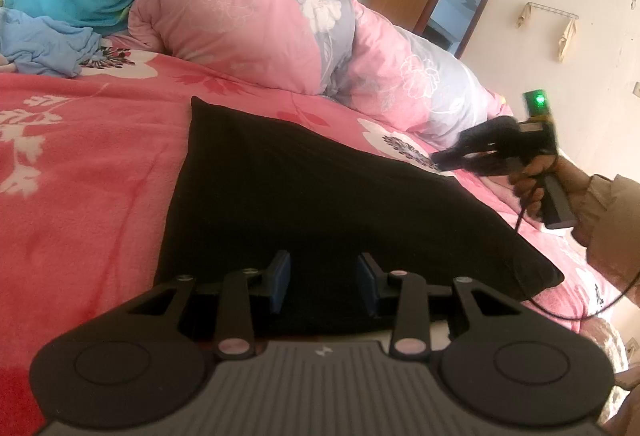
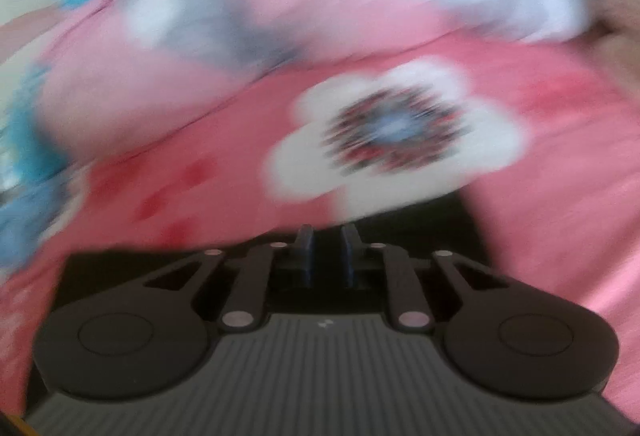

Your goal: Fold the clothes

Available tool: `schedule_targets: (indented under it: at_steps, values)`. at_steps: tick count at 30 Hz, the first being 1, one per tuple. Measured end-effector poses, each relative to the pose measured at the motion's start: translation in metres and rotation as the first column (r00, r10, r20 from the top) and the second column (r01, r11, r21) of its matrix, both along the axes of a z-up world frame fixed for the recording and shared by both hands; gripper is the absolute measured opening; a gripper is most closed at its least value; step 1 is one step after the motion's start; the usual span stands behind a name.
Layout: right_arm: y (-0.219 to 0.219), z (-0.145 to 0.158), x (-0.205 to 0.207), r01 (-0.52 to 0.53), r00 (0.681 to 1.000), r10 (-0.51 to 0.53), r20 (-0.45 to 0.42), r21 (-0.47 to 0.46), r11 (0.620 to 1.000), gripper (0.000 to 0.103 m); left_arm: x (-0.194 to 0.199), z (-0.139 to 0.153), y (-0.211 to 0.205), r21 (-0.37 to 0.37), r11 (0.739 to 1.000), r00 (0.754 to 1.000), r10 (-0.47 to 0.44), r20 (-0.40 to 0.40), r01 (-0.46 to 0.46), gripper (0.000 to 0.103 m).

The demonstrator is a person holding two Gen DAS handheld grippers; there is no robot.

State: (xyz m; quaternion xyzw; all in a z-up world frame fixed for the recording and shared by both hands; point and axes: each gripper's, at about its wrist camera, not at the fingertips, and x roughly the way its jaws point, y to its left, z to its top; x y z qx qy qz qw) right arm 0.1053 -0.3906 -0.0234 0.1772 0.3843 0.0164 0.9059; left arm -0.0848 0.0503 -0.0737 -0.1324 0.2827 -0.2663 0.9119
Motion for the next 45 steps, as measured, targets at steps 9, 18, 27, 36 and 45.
schedule_targets:
  at_steps: [9,18,27,36,45]
  values:
    - [0.011,-0.02,0.054,0.165,0.986,-0.166,-0.006,-0.07,0.984,0.017,-0.001,0.0,0.0,0.006,1.0,1.0,0.001,0.005,-0.001,0.038]
    - [0.064,-0.009,0.042,-0.145,0.988,0.148,-0.029,0.09,0.985,0.018,-0.001,0.0,-0.001,0.017,1.0,1.0,-0.002,0.012,0.002,0.04]
    - [0.075,-0.023,0.075,0.021,0.999,-0.014,-0.045,0.166,0.986,0.02,-0.001,0.0,-0.002,0.021,1.0,1.0,-0.003,0.016,0.002,0.04]
    - [0.171,-0.024,0.062,-0.362,0.924,0.378,-0.062,0.184,0.914,0.021,-0.004,0.001,-0.006,0.043,0.999,0.999,-0.011,0.032,0.009,0.044]
    - [0.185,-0.014,0.09,-0.229,0.973,0.229,0.013,0.12,0.966,0.02,-0.004,0.0,-0.005,0.04,0.999,0.999,-0.01,0.03,0.009,0.045]
